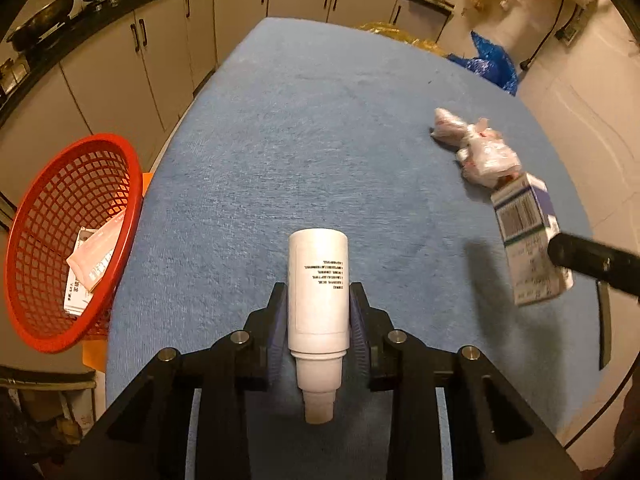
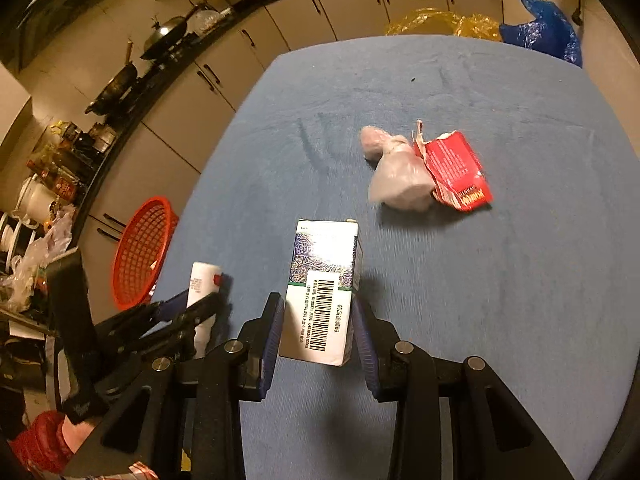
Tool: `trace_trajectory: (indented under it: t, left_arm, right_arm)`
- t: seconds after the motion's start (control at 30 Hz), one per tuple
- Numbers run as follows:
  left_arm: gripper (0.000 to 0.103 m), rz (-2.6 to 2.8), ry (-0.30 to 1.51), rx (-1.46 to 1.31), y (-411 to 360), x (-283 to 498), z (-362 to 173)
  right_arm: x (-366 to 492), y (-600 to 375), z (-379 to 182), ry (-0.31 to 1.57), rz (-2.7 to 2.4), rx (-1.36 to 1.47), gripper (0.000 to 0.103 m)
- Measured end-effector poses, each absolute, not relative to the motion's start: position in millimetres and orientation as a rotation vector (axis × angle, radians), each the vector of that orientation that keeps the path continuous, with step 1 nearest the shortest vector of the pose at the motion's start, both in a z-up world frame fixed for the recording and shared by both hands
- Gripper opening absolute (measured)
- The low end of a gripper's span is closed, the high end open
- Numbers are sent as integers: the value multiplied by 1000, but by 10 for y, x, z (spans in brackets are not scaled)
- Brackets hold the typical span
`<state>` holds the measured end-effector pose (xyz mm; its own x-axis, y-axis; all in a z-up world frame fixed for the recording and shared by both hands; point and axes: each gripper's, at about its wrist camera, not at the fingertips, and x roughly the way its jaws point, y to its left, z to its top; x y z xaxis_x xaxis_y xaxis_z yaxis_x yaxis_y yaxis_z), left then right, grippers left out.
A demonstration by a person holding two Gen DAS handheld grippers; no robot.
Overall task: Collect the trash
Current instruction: 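Carry the spray bottle and blue-white box over the wastebasket and release both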
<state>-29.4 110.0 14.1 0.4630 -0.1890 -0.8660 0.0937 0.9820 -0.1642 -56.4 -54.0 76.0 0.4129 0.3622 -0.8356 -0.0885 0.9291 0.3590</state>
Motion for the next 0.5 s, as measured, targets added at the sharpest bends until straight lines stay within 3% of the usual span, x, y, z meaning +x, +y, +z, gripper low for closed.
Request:
trace_trajectory:
  t: [0.5]
  left_arm:
    - [29,-217,934,-69,1125,-637,665]
  right_arm:
    - [-852,-346,1058,1021,317,257,38]
